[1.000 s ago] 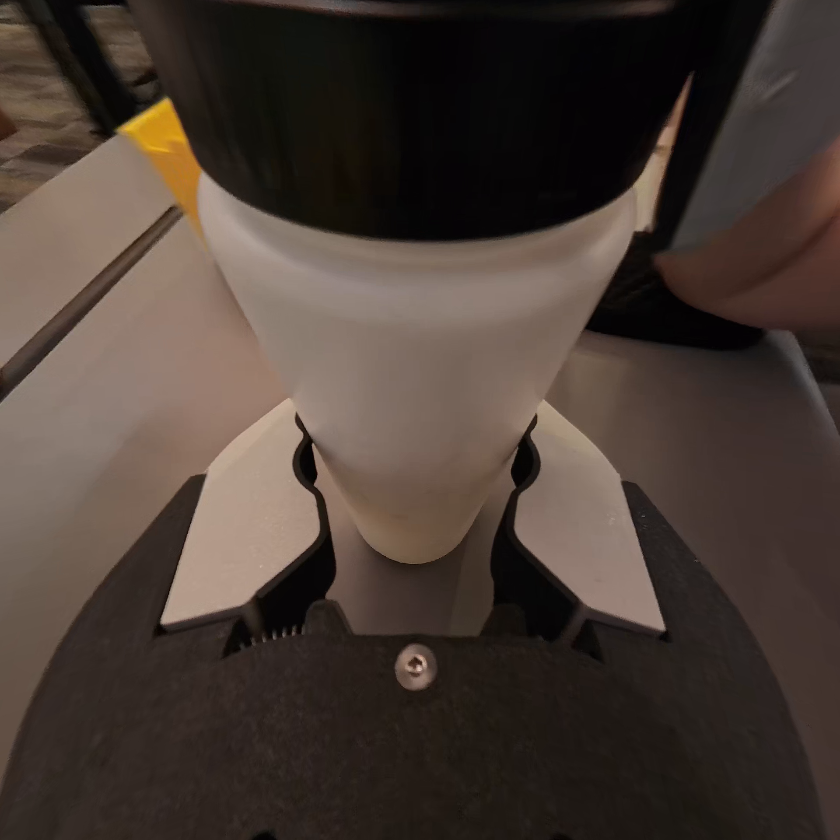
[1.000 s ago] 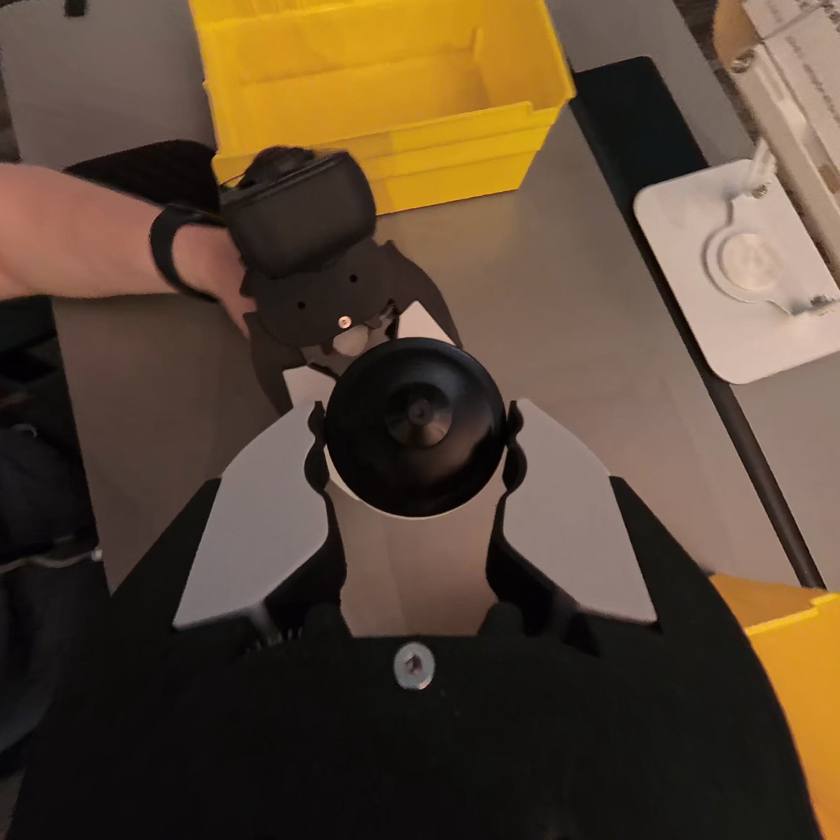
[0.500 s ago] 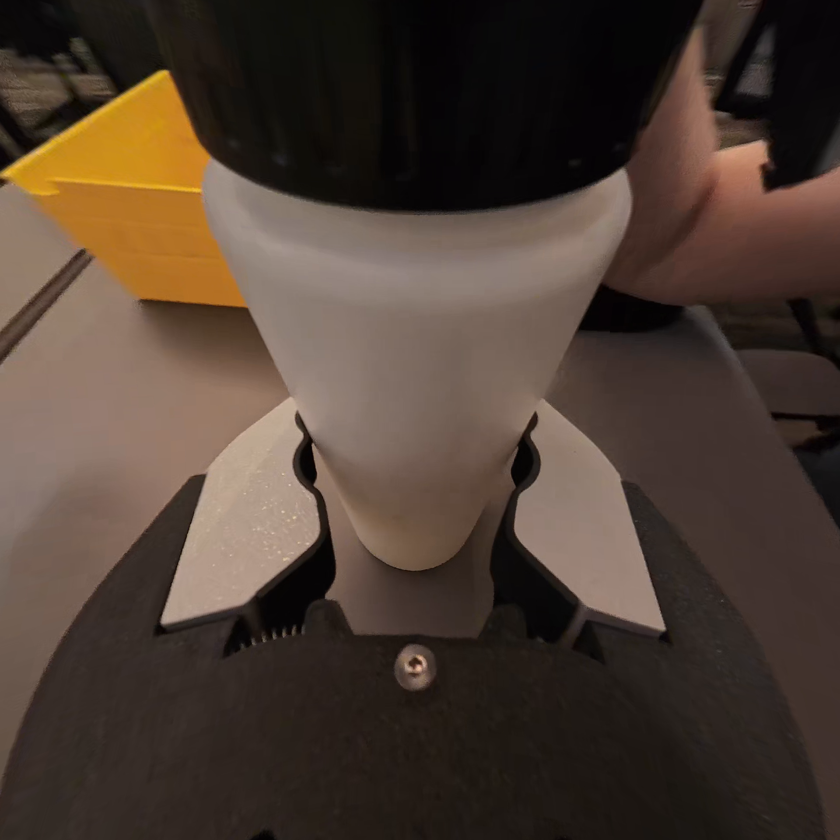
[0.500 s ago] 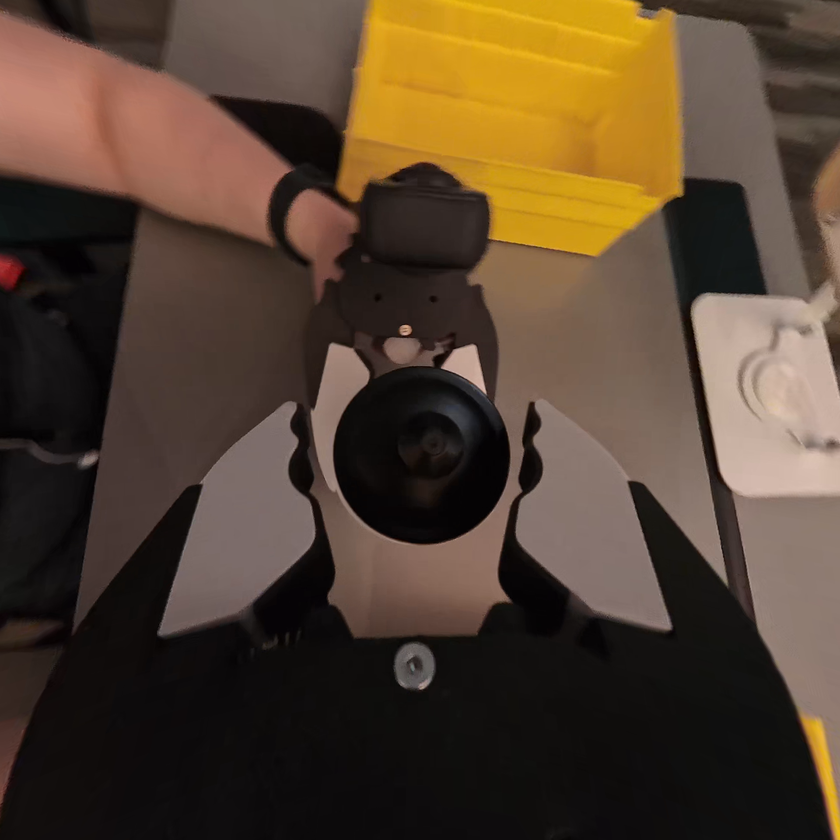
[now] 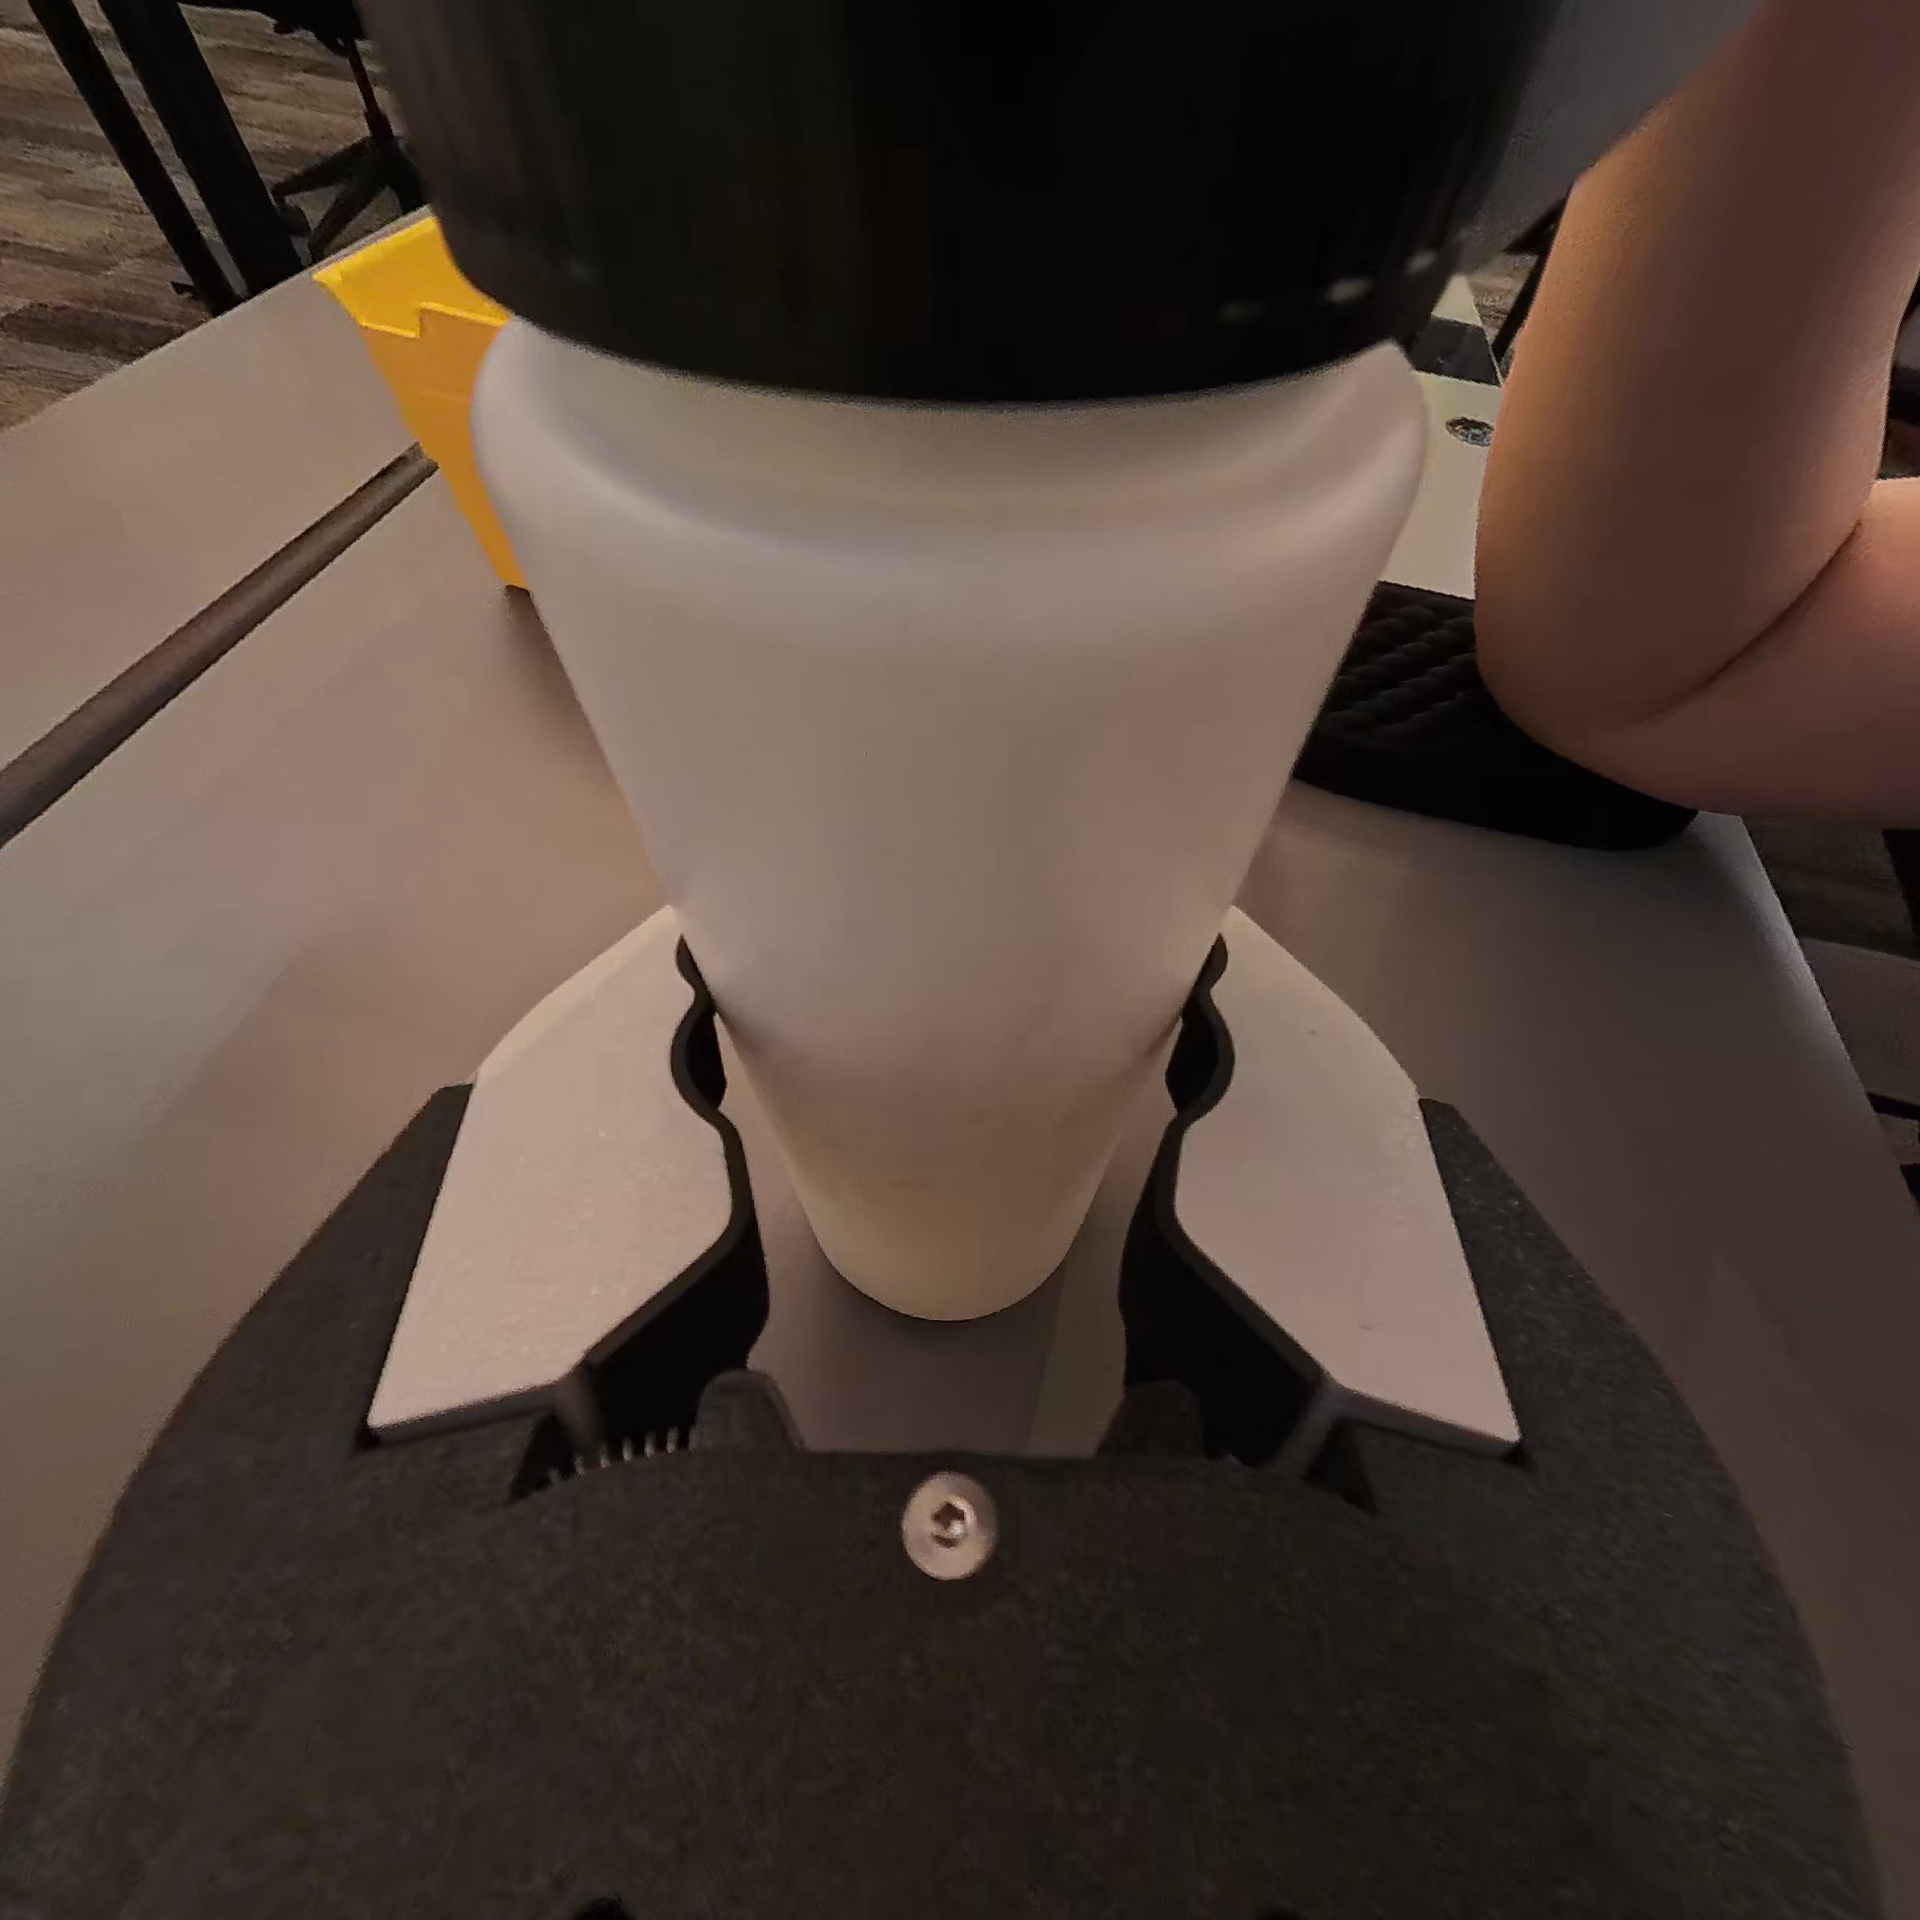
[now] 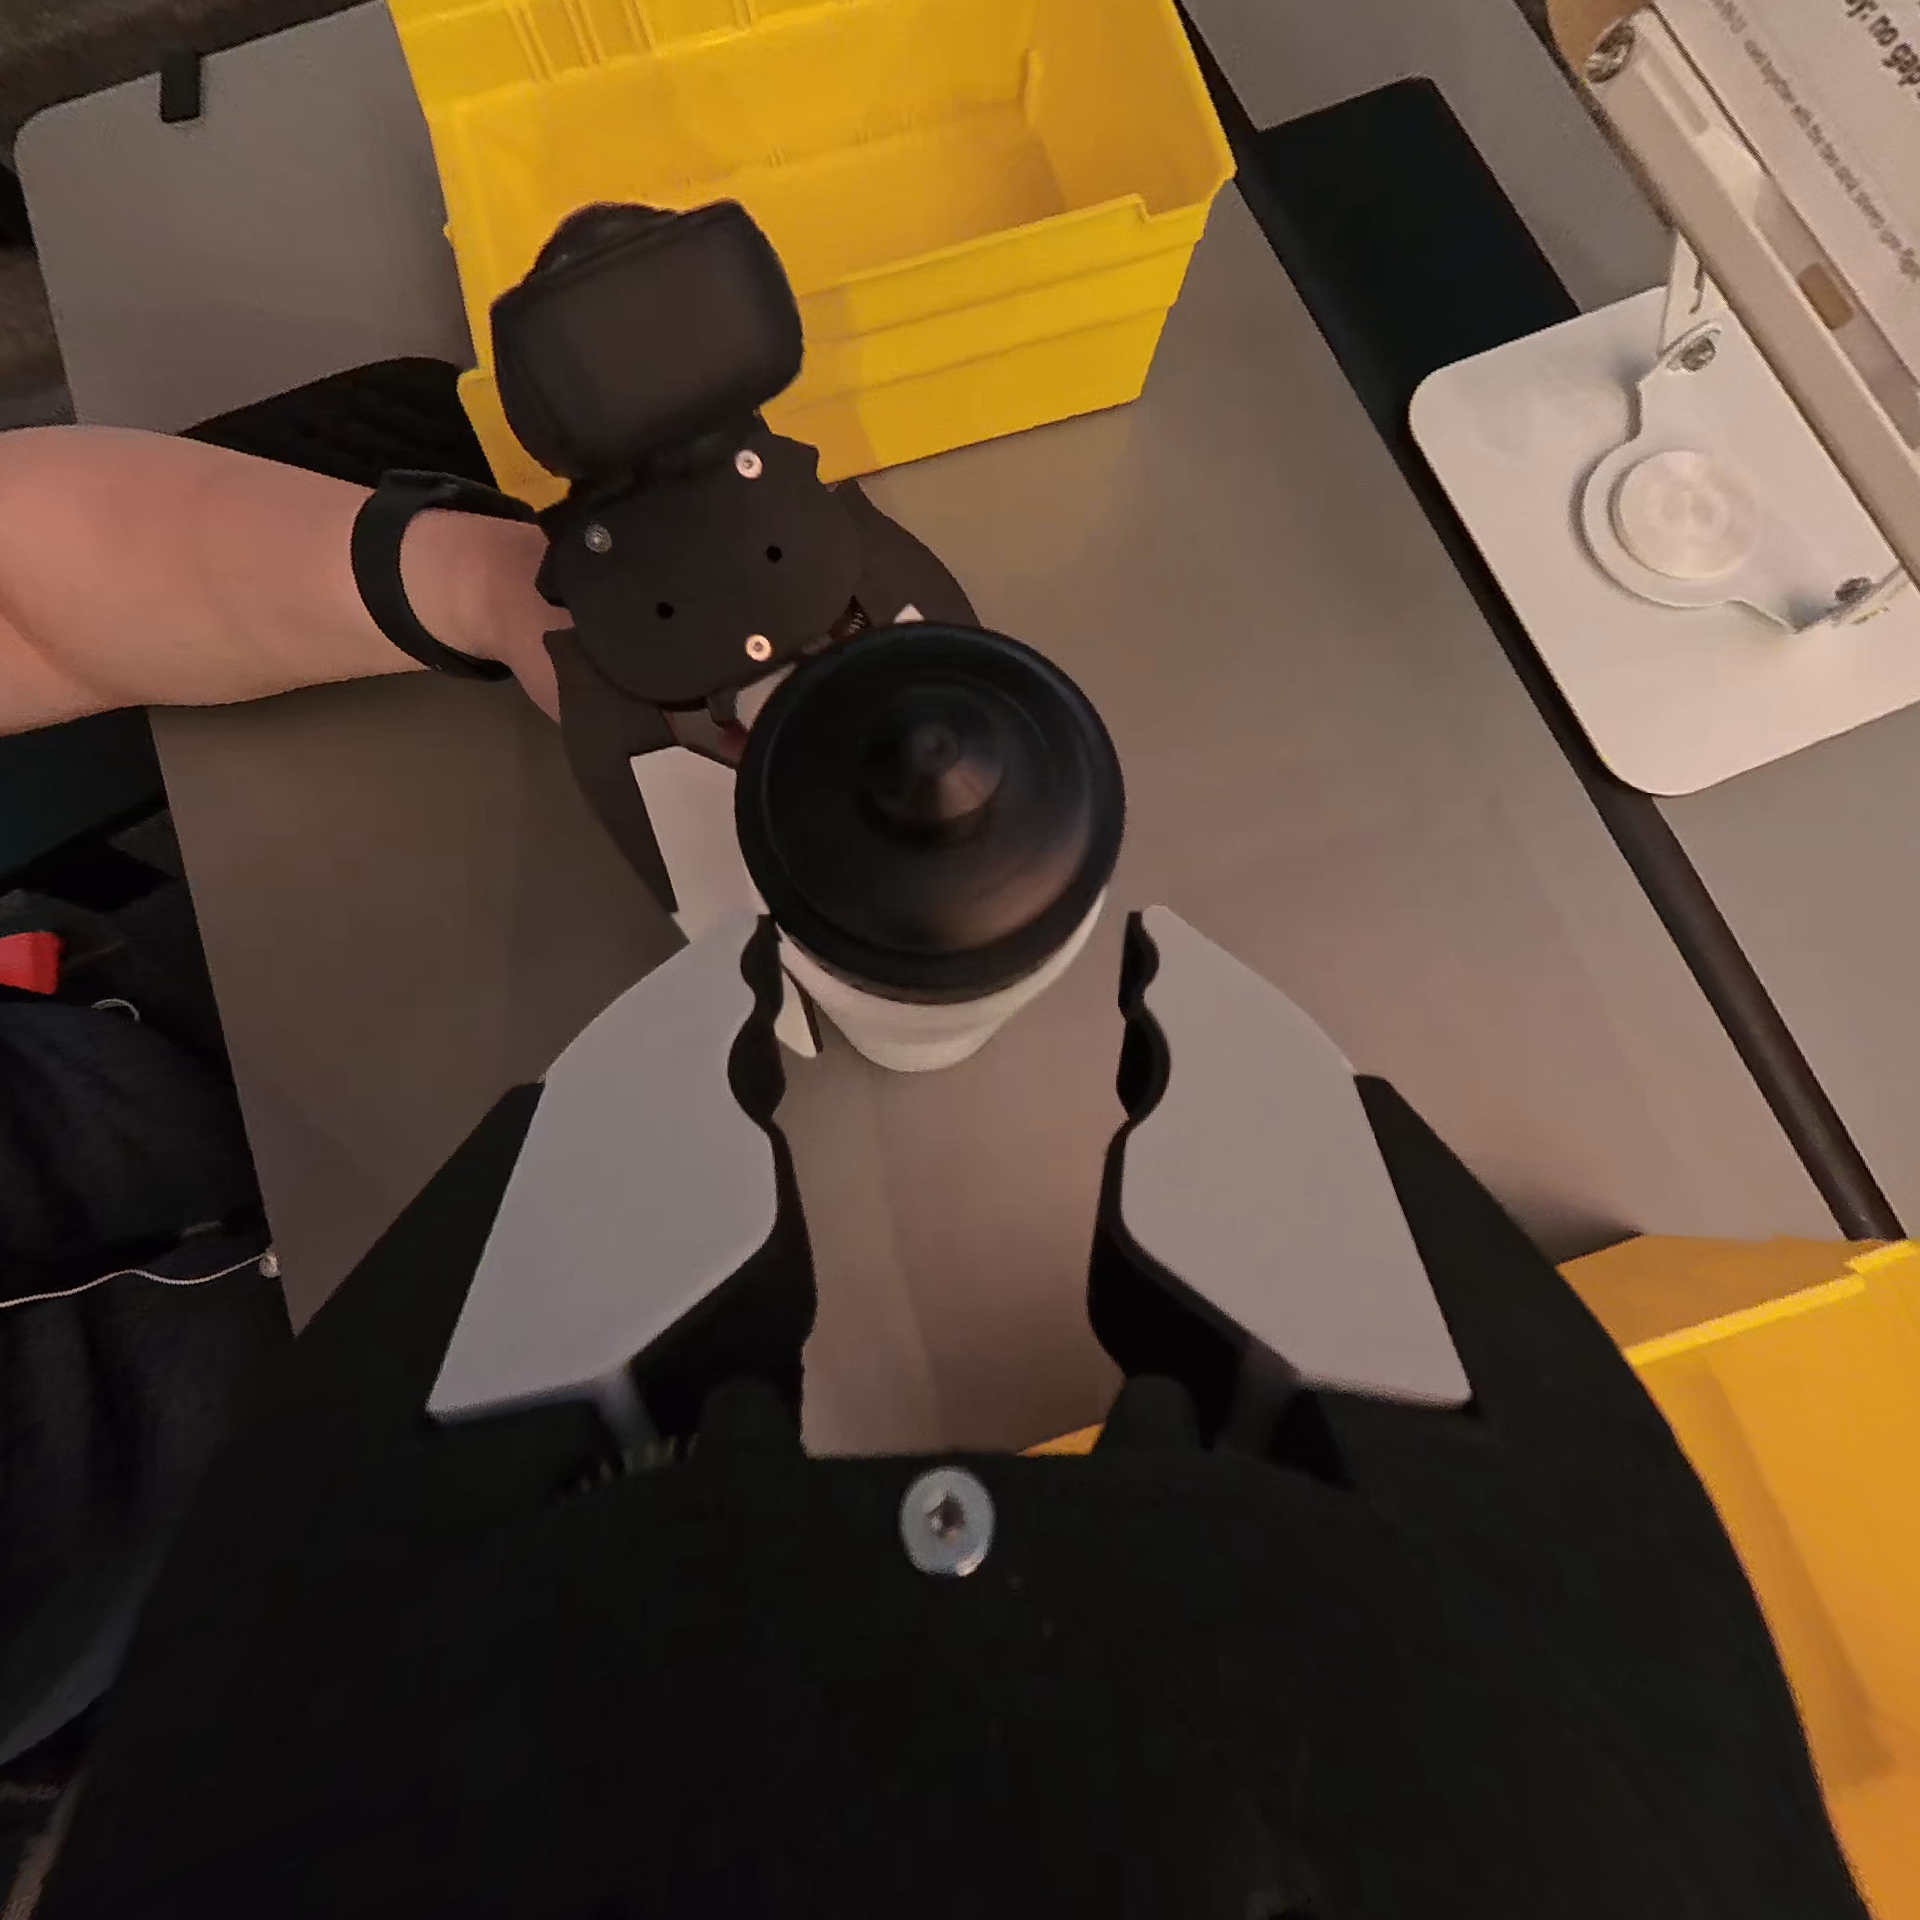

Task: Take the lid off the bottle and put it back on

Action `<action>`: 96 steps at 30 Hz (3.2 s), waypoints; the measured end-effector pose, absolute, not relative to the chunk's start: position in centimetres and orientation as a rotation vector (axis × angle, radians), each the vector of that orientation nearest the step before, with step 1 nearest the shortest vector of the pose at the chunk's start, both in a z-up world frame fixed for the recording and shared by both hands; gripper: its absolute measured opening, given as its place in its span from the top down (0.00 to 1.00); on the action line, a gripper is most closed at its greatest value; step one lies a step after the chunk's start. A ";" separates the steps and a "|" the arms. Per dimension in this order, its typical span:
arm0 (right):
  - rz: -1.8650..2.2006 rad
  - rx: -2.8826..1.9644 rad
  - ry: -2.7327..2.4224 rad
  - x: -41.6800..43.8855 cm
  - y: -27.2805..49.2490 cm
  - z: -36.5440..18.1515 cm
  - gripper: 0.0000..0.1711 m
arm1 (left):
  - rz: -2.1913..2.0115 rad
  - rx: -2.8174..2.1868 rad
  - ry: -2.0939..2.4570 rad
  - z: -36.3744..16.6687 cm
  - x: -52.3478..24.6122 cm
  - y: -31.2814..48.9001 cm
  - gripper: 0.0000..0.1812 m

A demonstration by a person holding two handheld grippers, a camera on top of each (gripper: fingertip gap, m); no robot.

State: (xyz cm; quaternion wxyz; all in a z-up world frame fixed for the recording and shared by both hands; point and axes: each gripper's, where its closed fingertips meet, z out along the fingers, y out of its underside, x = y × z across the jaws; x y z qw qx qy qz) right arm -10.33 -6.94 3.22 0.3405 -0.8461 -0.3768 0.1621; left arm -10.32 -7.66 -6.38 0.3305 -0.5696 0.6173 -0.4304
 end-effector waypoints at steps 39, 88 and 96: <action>0.461 -2.167 -1.038 -10.7 -6.5 2.9 0.64 | -1.040 -1.497 1.574 -6.6 -10.2 -6.6 0.53; 0.366 -2.232 -0.928 -12.3 -6.1 2.1 0.50 | -1.102 -1.470 1.528 -6.3 -9.5 -7.6 0.52; 0.420 -2.149 -1.333 -13.1 -10.6 1.8 0.55 | -1.230 -1.235 1.847 -6.6 -10.6 -12.7 0.52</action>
